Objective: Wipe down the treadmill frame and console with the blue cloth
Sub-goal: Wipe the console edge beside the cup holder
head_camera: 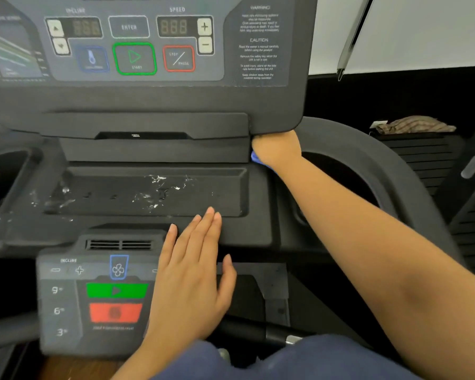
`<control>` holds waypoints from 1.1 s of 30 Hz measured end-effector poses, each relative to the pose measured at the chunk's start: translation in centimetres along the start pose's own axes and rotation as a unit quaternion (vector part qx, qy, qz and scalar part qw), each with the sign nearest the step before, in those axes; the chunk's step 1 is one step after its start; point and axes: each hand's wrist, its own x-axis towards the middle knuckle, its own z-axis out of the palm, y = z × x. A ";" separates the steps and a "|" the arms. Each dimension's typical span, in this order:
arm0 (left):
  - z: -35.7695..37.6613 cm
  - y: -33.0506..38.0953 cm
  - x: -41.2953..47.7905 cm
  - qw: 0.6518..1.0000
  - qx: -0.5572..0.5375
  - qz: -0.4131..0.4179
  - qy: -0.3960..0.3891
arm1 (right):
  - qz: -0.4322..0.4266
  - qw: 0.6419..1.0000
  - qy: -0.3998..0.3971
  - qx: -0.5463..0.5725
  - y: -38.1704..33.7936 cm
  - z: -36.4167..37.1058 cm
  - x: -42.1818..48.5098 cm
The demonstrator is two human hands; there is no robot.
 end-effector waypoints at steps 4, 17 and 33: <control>-0.1 0.1 -0.1 1.000 -0.017 -0.013 0.011 | -0.002 1.000 -0.026 -0.013 -1.5 -1.1 -5.7; 0.0 -0.2 -0.3 0.997 -0.071 0.000 0.020 | -0.141 0.976 -0.126 -0.110 -4.9 -1.4 -15.4; -0.3 -0.5 -0.5 0.991 -0.136 0.015 0.007 | -0.215 0.930 -0.262 -0.142 -3.2 -3.3 -10.4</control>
